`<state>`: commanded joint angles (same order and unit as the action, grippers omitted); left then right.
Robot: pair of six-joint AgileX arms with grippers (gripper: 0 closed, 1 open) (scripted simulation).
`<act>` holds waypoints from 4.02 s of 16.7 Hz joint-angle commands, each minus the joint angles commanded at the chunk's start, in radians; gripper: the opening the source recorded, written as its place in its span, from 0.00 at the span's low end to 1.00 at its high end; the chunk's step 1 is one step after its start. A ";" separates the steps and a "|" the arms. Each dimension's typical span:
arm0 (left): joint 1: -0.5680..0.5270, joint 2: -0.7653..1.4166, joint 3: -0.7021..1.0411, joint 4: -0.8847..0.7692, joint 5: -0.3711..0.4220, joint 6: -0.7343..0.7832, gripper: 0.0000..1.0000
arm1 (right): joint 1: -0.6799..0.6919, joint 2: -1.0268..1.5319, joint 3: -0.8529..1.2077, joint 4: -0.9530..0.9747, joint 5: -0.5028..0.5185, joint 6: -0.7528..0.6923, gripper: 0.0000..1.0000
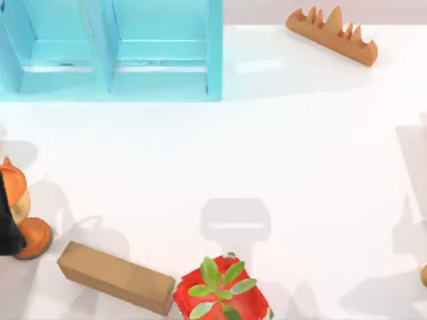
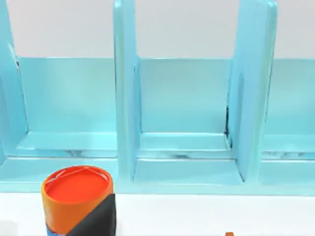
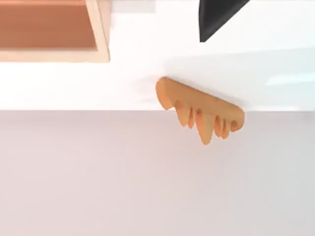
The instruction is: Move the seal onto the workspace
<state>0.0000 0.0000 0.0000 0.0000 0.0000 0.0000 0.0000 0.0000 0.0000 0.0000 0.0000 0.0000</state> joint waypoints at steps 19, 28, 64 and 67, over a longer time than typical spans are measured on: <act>0.000 0.000 0.000 0.000 0.000 0.000 1.00 | -0.386 1.254 0.990 -0.910 -0.001 -0.377 1.00; 0.000 0.000 0.000 0.000 0.000 0.000 1.00 | -0.512 1.680 1.316 -1.208 -0.002 -0.500 1.00; 0.000 0.000 0.000 0.000 0.000 0.000 1.00 | -0.508 1.802 1.041 -0.811 -0.002 -0.493 0.00; 0.000 0.000 0.000 0.000 0.000 0.000 1.00 | -0.508 1.802 1.041 -0.811 -0.002 -0.493 0.00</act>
<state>0.0000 0.0000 0.0000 0.0000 0.0000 0.0000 -0.5080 1.8016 1.0407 -0.8113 -0.0017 -0.4934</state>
